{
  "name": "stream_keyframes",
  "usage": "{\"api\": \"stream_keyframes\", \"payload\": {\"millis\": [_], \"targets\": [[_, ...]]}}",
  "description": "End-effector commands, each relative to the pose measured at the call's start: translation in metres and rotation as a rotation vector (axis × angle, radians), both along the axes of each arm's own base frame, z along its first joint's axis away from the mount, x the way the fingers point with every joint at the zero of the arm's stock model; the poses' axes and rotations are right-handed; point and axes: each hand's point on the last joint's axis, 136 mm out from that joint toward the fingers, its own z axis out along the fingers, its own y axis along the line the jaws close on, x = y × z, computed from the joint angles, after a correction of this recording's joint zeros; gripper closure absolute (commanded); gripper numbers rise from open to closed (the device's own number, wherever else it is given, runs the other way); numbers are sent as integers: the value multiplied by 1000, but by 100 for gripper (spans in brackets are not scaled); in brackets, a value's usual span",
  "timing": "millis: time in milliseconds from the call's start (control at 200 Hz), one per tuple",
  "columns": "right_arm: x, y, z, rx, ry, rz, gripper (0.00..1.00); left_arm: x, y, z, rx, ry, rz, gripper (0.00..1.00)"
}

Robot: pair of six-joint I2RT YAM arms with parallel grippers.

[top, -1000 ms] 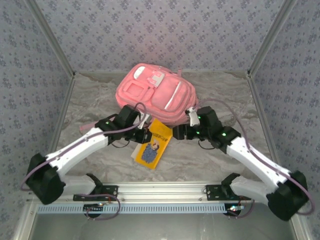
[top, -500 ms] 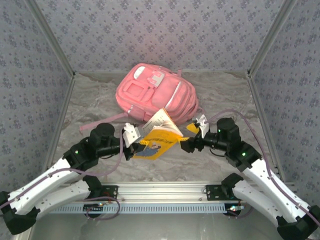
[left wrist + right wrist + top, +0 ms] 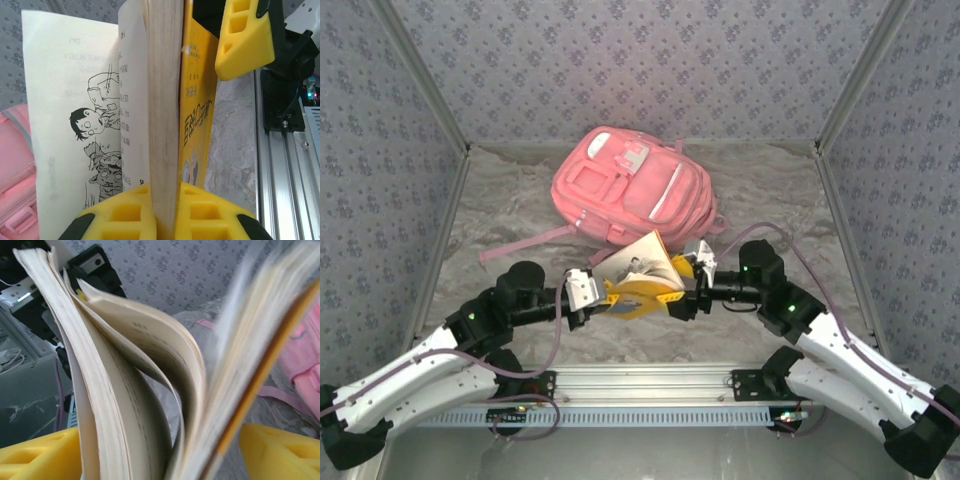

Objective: Pack the student bag

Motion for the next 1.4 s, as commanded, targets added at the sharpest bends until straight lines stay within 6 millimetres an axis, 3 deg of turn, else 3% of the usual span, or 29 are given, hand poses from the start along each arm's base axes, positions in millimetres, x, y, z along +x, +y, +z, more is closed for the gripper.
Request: {"api": "stream_keyframes", "payload": {"millis": [0,235,280,380,435,545,700,824,964,1104,1224,1399], "targets": [[-4,10,20,32,-47,47,25,-4,-9,28,-74,-83,-49,100],[-15,20,7,-39,-19,129,48,-5,-10,27,-74,-81,-55,100],[-15,20,5,-47,-22,130,56,-5,-10,25,-68,-78,-56,100],[-15,17,3,-61,-46,128,85,-5,-11,22,-60,-71,-57,100],[-17,14,-1,-77,-49,125,100,-3,-11,20,-53,-64,-48,91],[-8,7,1,-60,-63,61,100,6,-8,19,-38,-55,7,66],[11,-10,10,-5,-108,-70,100,32,9,30,-57,-69,196,36],[24,-25,21,39,-162,-175,100,55,29,41,-77,-67,383,16],[37,-38,38,124,-161,-278,99,70,34,40,-113,48,499,8],[66,-64,64,311,-11,-460,100,88,37,29,-225,289,611,2],[88,-88,73,488,204,-581,100,102,35,18,-430,603,612,2],[97,-102,83,681,361,-602,100,139,27,-7,-659,1116,594,2]]}}
